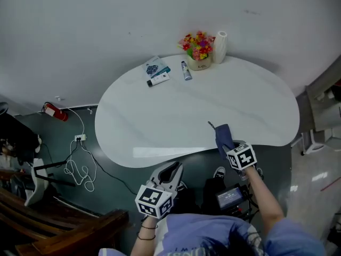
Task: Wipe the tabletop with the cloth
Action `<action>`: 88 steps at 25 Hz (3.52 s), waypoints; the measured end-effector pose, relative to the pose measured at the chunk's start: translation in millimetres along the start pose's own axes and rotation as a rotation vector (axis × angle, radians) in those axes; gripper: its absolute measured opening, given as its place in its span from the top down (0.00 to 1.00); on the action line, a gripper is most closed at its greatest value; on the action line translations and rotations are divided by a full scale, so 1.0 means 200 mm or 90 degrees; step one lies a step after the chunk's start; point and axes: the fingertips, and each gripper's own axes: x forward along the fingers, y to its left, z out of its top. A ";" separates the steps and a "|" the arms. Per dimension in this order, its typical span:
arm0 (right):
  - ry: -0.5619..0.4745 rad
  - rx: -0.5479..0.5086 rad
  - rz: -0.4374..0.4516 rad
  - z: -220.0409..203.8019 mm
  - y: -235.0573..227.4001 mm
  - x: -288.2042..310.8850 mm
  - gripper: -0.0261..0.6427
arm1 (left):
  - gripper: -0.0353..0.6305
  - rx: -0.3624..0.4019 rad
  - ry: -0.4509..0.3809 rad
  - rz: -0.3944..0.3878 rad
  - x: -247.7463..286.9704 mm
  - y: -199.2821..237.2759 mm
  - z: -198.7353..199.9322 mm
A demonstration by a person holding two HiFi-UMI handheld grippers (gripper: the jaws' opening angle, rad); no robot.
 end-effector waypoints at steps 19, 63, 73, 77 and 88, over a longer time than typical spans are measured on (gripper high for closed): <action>0.003 0.233 -0.210 -0.73 -1.40 -0.75 0.86 | 0.89 0.075 0.050 -0.151 0.87 -0.77 0.15; -0.207 0.169 -0.140 -0.61 0.08 -1.15 0.86 | 0.88 0.041 -0.044 -0.011 -0.51 -0.52 -0.26; -0.212 0.159 -0.145 -0.78 0.30 -1.28 0.86 | 0.88 0.035 -0.077 -0.016 -0.71 -0.60 -0.33; -0.237 0.157 -0.139 -0.78 0.30 -1.37 0.86 | 0.88 0.051 -0.086 -0.024 -0.69 -0.72 -0.30; -0.267 0.161 -0.143 -1.15 0.18 -1.72 0.86 | 0.89 0.118 -0.056 -0.089 -0.61 -1.35 -0.42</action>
